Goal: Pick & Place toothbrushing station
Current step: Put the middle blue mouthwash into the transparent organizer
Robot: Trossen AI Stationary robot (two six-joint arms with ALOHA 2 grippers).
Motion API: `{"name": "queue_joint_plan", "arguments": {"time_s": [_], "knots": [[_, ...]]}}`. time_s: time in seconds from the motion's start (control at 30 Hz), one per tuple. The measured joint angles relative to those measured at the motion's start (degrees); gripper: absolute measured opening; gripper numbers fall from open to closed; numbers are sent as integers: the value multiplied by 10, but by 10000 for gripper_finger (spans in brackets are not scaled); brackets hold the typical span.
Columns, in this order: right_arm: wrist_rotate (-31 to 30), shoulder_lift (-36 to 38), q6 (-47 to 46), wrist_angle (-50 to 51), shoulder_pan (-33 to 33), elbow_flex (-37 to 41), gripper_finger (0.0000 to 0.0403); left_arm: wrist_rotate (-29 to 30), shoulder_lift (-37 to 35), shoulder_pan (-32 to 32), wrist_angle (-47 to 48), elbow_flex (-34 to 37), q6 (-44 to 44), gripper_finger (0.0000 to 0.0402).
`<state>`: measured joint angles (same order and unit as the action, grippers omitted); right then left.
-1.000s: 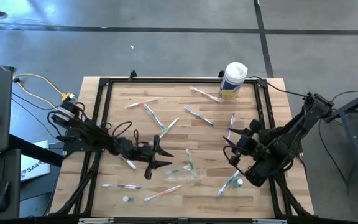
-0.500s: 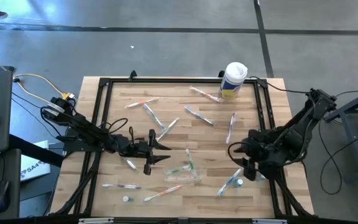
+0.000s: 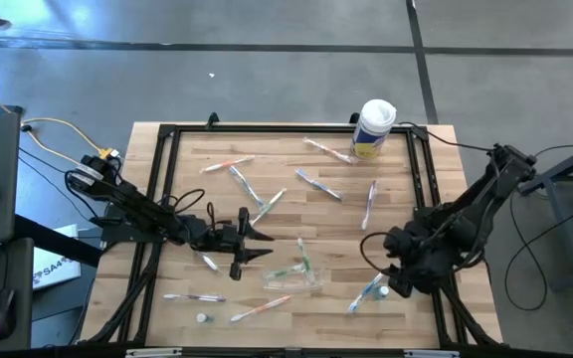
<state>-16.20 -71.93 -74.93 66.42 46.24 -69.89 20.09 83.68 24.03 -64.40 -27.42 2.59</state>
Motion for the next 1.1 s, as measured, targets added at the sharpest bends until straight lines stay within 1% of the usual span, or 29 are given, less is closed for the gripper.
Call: {"name": "queue_joint_plan", "arguments": {"time_s": [0.17,0.3,0.6,0.67,0.83,1.0,1.1], "knots": [[48,-40,-8,-19,0,0,261,0,0,0,1,0,9,136],[93,-72,-16,-27,0,0,272,-1,0,0,1,0,9,136],[121,-124,-20,-23,-19,0,267,-2,0,16,0,0,8,136],[127,-134,-19,-15,-22,0,267,-3,0,17,-1,0,7,136],[164,-164,-18,24,-29,0,266,-3,0,16,-1,0,7,136],[181,-176,-18,3,-32,0,266,-3,0,16,4,0,7,136],[181,-176,-18,-4,-32,0,266,-3,0,16,5,0,7,136]]}}
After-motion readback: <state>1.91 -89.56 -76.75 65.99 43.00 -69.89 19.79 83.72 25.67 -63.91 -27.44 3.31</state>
